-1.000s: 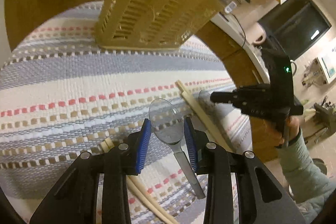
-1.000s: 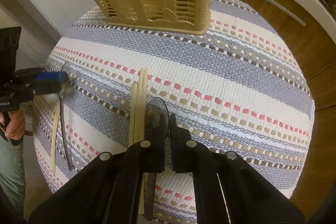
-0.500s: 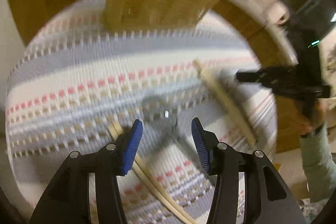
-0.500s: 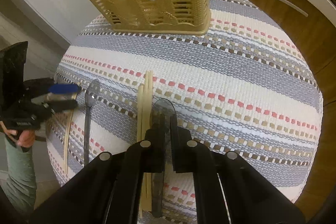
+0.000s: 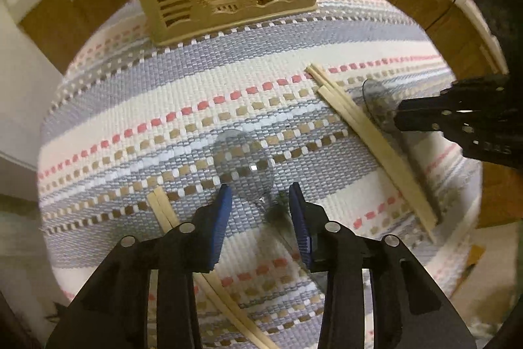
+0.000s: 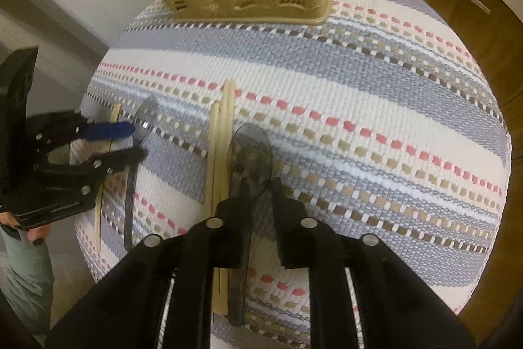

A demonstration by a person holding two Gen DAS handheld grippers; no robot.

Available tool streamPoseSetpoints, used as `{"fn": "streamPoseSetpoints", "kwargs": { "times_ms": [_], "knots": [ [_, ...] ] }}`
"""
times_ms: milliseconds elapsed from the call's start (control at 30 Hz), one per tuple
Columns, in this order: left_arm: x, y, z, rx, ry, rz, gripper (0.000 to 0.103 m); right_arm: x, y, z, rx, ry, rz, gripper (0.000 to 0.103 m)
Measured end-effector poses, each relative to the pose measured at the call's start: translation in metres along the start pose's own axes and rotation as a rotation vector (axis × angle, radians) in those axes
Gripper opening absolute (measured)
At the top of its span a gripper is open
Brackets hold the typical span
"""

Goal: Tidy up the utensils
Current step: 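Grasp a clear spoon with left tool while right tool grasps another clear spoon, then lift both clear spoons and carry them over the utensil holder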

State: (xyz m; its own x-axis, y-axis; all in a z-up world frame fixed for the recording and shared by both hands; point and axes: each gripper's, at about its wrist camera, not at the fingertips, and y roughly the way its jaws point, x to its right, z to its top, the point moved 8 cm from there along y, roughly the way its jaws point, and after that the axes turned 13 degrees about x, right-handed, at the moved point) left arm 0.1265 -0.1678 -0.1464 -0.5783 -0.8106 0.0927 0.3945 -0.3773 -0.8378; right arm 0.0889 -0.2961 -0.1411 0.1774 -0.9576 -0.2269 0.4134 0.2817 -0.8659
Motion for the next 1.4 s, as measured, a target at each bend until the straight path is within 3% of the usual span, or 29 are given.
{"fn": "streamPoseSetpoints", "kwargs": {
  "times_ms": [100,233,367,400,467,500,600,800,1067,1200,1400],
  "knots": [
    [0.012,0.003,0.001,0.009,0.023,0.029,0.031,-0.005,-0.001,-0.005,-0.01,0.007,0.023,0.025],
    [0.016,0.003,0.002,0.005,0.024,0.02,0.03,-0.008,0.003,-0.009,-0.03,-0.028,-0.035,0.025],
    [0.003,0.006,-0.001,-0.004,0.059,0.044,0.03,-0.024,0.004,-0.011,-0.047,-0.077,-0.073,0.017],
    [0.005,0.007,-0.002,-0.004,0.07,0.057,0.03,-0.026,0.005,-0.012,-0.048,-0.088,-0.087,0.01],
    [0.011,0.008,-0.001,0.004,0.086,0.069,0.023,-0.033,0.007,-0.014,-0.063,-0.111,-0.101,0.01],
    [0.014,0.009,0.001,0.01,0.086,0.075,0.009,-0.035,0.007,-0.014,-0.059,-0.119,-0.109,0.009],
    [0.015,0.007,0.003,0.05,0.042,0.041,0.009,-0.038,0.002,-0.011,-0.014,-0.148,-0.11,0.002],
    [0.005,-0.037,0.032,0.274,-0.053,-0.076,0.009,-0.043,-0.045,0.012,0.148,-0.143,-0.038,0.001],
    [-0.014,-0.132,0.106,0.619,-0.095,-0.116,0.009,-0.058,-0.107,0.073,0.384,-0.132,0.054,0.001],
    [-0.022,-0.168,0.144,0.777,-0.119,-0.101,0.009,-0.067,-0.141,0.111,0.52,-0.117,0.117,0.001],
    [-0.045,-0.18,0.194,0.927,-0.16,-0.061,0.009,-0.069,-0.177,0.177,0.73,-0.108,0.114,0.001]
  ]
}}
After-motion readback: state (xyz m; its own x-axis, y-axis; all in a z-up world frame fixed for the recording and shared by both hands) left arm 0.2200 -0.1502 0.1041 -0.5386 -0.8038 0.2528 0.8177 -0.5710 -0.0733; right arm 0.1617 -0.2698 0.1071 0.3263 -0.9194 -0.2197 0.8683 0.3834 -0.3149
